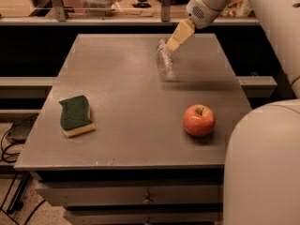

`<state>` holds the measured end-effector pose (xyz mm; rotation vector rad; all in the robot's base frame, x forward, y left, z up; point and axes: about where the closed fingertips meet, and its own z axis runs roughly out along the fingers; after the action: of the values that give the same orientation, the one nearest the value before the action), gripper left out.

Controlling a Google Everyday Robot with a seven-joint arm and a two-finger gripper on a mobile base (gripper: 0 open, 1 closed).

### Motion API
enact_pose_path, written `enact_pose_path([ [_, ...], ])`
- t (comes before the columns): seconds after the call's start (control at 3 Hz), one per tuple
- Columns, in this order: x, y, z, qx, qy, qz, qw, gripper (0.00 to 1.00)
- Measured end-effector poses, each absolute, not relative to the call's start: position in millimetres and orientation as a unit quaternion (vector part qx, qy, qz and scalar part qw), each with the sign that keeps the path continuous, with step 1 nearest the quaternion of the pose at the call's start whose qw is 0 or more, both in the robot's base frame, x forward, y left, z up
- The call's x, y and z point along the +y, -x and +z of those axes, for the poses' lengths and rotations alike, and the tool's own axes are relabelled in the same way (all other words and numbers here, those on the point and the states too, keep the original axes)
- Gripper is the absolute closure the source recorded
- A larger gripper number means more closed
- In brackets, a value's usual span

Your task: Place water bottle upright

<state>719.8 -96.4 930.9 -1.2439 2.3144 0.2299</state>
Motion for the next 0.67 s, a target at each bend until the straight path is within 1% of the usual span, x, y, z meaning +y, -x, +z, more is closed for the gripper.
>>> enact_pose_path([
  [0.67, -60.5, -754.9, 899.3, 0.885, 0.348, 0.154, 0.266, 0.0],
])
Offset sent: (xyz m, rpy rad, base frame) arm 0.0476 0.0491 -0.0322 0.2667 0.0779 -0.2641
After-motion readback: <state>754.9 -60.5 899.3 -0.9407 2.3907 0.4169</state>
